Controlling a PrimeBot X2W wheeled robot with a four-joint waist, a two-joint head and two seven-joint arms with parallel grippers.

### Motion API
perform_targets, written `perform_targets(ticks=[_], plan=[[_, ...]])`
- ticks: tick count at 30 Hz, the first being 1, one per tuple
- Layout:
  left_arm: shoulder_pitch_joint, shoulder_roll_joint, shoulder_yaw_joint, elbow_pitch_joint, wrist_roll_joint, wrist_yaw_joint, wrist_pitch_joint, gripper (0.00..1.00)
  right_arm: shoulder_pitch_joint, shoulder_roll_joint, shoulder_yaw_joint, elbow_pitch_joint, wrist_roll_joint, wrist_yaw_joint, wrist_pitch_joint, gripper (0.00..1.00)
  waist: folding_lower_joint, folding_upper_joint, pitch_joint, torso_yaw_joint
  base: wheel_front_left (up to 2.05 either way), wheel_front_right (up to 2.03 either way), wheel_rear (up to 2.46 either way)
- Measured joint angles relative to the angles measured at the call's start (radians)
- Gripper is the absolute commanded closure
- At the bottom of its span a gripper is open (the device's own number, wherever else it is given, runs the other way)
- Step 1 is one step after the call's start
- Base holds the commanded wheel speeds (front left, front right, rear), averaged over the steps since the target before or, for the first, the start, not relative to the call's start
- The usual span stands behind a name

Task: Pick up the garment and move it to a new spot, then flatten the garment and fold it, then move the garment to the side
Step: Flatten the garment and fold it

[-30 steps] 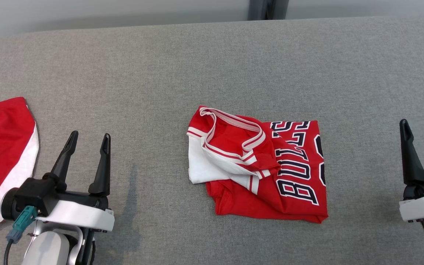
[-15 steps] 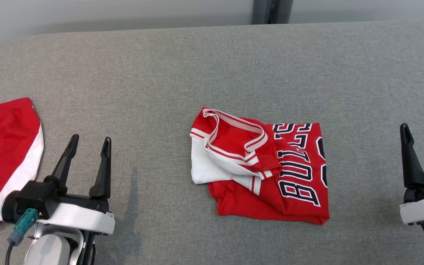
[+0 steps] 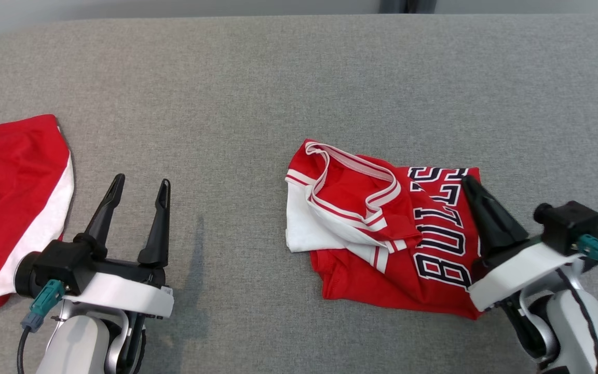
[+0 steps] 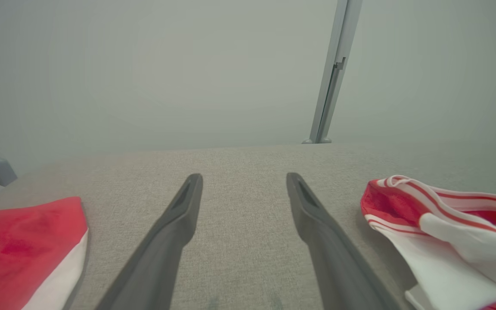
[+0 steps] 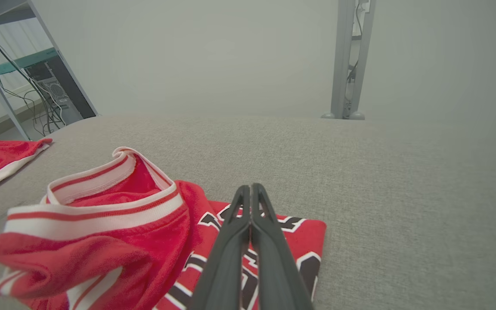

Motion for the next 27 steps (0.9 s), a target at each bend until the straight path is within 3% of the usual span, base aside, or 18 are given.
perform_targets(ticks=[12,18,27], plan=[[-0.031,-0.021,-0.006,0.012,0.0,-0.01,-0.002,0.0,-0.145,0.026,0.288,0.216,0.086,0.0,-0.045,1.0,0.0,0.0,0.045,0.054,0.0,0.0,0.0],[-0.031,-0.025,0.004,0.009,0.003,-0.011,-0.002,0.0,-0.139,0.022,0.359,0.193,0.101,0.0,-0.059,1.0,0.0,0.0,0.052,0.056,0.0,0.0,0.0],[-0.025,-0.027,0.021,0.005,0.011,-0.018,-0.002,0.0,-0.041,0.019,0.452,0.064,0.072,0.0,-0.016,1.0,0.0,0.0,0.046,0.034,0.0,0.0,0.0]])
